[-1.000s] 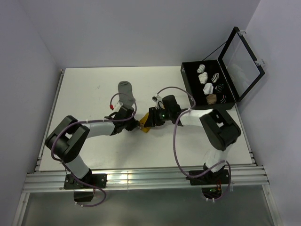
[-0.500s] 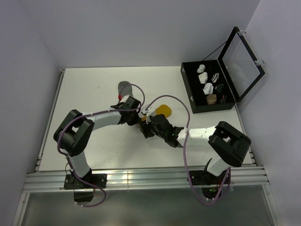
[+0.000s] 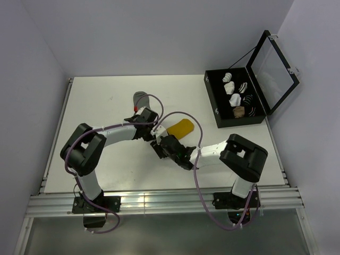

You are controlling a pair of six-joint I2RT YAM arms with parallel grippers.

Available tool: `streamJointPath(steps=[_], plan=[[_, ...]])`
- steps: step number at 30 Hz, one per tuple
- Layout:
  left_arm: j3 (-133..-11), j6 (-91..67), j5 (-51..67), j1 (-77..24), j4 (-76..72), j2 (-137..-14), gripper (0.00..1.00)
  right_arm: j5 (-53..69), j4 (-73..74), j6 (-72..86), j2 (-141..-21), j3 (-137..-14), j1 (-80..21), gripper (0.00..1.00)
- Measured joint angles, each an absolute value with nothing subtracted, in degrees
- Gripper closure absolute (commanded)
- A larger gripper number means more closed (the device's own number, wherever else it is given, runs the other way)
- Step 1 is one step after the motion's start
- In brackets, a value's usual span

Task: Roll the socks
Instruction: Roll the sock at the center of the board.

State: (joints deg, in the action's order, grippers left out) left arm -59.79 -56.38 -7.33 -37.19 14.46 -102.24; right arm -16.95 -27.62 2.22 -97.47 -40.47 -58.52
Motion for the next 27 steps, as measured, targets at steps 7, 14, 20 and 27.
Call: streamJointPath(steps=[7,14,20,27], plan=[[-58.85,-56.47,-5.56,-36.23,13.04,-102.24,1.0,-18.09,-27.31,2.26,-101.51,-42.94,-58.63,0.6],[-55.35,-56.9,-5.1,-34.37,10.2,-100.07,1.0,-19.57,-25.65,2.63,-104.22,-46.13,-58.63,0.9],[-47.99,-59.29,-5.23,-32.95,8.54,-93.95,0.91,-14.68,-25.85,3.18,-103.94,-46.13,-58.39,1.0],[-40.53,-63.18,-6.37,-32.73,6.24,-87.53,0.47,2.28,-24.27,7.9,-102.96,-46.24,-52.9,1.0]])
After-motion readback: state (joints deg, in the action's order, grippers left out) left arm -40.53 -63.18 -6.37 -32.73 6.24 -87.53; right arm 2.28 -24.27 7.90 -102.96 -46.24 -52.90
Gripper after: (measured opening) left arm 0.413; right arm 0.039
